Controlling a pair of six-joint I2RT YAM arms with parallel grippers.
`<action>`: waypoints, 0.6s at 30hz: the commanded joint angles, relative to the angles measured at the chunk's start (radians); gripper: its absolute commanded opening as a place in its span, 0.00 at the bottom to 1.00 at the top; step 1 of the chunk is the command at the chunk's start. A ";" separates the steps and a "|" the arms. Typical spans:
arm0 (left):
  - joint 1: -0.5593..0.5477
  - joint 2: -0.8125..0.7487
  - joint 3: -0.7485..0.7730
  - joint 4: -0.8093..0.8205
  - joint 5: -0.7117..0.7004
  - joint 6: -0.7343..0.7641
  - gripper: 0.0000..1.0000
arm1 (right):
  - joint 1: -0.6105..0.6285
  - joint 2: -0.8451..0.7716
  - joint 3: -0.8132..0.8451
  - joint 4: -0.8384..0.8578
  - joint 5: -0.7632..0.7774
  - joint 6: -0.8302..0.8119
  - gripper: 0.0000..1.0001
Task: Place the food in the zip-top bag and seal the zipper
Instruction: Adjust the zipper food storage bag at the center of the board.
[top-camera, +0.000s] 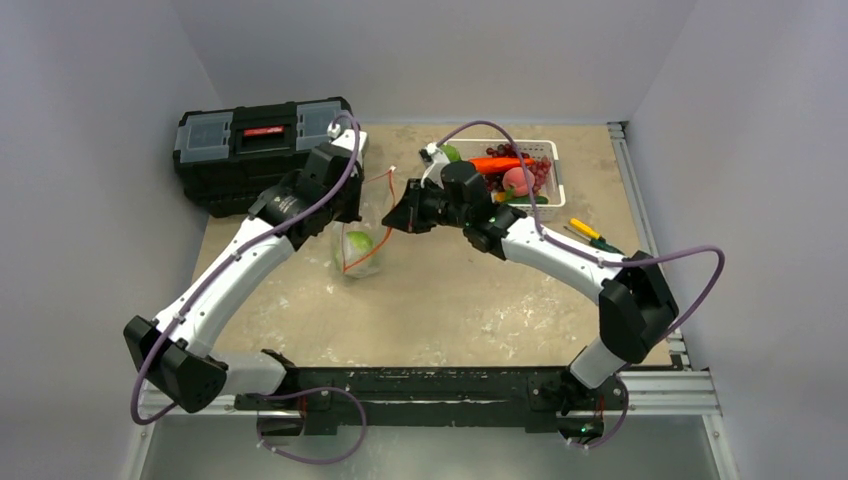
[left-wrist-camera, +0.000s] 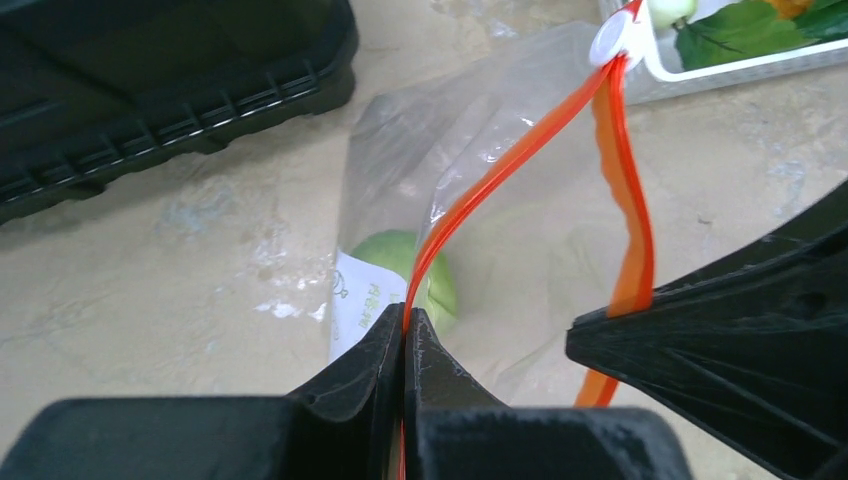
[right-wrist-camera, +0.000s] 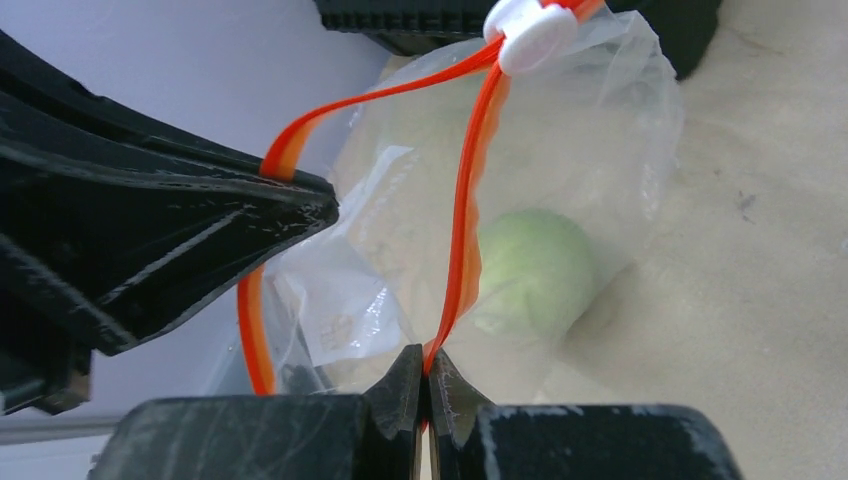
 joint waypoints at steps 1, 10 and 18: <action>0.005 -0.065 0.038 -0.097 -0.118 0.014 0.00 | 0.026 -0.015 0.076 0.005 -0.090 -0.041 0.00; 0.017 -0.248 0.041 -0.274 -0.211 -0.023 0.00 | 0.069 0.040 0.059 0.192 -0.284 0.022 0.00; 0.018 -0.171 -0.021 -0.167 -0.143 -0.002 0.00 | 0.048 0.085 0.020 0.150 -0.283 -0.017 0.00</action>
